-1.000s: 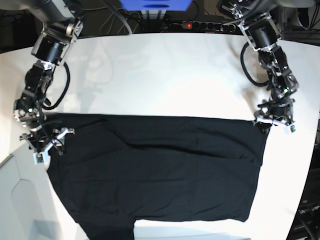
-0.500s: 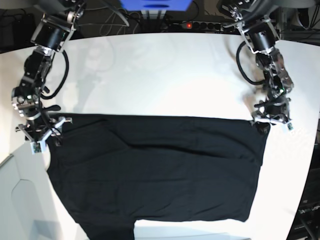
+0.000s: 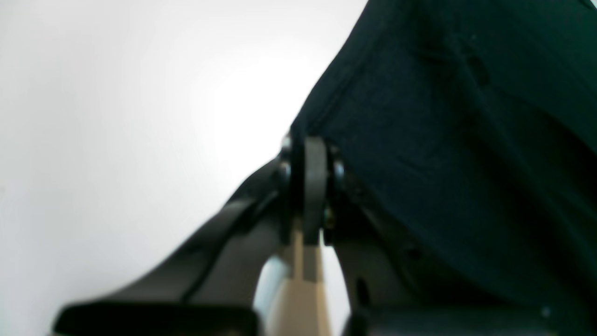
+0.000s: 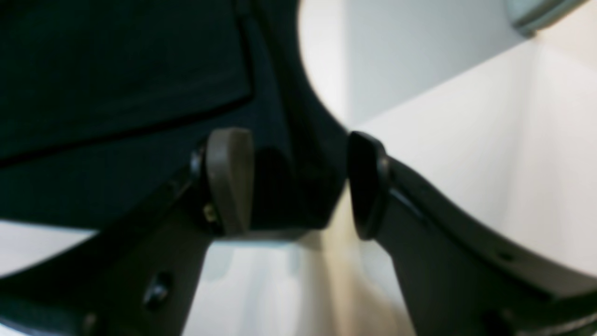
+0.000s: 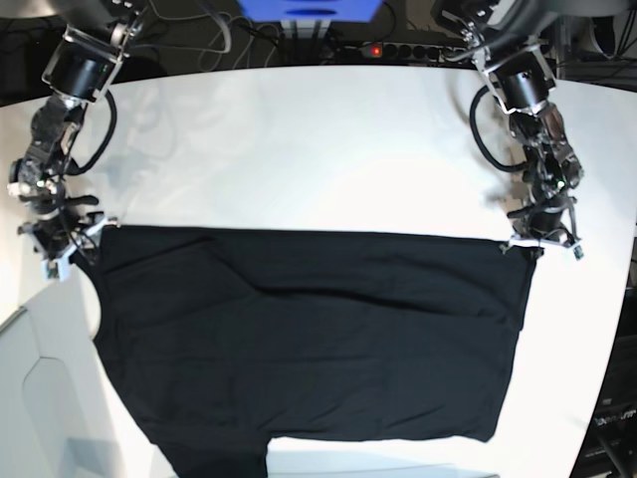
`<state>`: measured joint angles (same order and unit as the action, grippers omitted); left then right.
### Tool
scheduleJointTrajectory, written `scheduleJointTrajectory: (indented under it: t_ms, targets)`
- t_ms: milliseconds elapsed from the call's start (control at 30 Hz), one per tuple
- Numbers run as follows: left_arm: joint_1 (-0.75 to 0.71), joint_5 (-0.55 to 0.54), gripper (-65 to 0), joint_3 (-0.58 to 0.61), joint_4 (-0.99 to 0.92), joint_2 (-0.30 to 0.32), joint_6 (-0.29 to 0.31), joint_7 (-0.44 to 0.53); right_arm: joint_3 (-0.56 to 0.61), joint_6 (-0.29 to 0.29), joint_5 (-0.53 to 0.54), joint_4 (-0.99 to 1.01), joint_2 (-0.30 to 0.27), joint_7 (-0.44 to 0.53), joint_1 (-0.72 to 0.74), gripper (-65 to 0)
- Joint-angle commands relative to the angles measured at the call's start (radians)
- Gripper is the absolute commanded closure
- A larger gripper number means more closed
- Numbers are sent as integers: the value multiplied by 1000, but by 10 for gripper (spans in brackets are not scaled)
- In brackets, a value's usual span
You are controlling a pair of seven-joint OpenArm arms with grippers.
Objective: Fold the T-shirt properly
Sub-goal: 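Lift the shirt shoulders with both grippers and pull toward the hem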
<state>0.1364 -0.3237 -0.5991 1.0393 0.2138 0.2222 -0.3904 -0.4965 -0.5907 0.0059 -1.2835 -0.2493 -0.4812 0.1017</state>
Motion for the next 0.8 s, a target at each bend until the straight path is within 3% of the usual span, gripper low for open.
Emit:
scheduleJointTrajectory:
  t_ms: [0, 633, 700, 767]
  targets:
    - [6, 10, -3, 3, 2, 8, -4, -34, -4, -12, 7, 2, -18, 28, 13, -333]
    - [-27, 10, -3, -2, 9, 16, -4, -37, -3, -16, 7, 132, -66, 42, 7, -327]
    - [-33, 10, -3, 0, 16, 16, -4, -37, -3, -16, 7, 135, -66, 42, 5, -299]
    - [-37, 10, -3, -2, 22, 14, -4, -38, -3, -16, 7, 132, -66, 40, 2, -232]
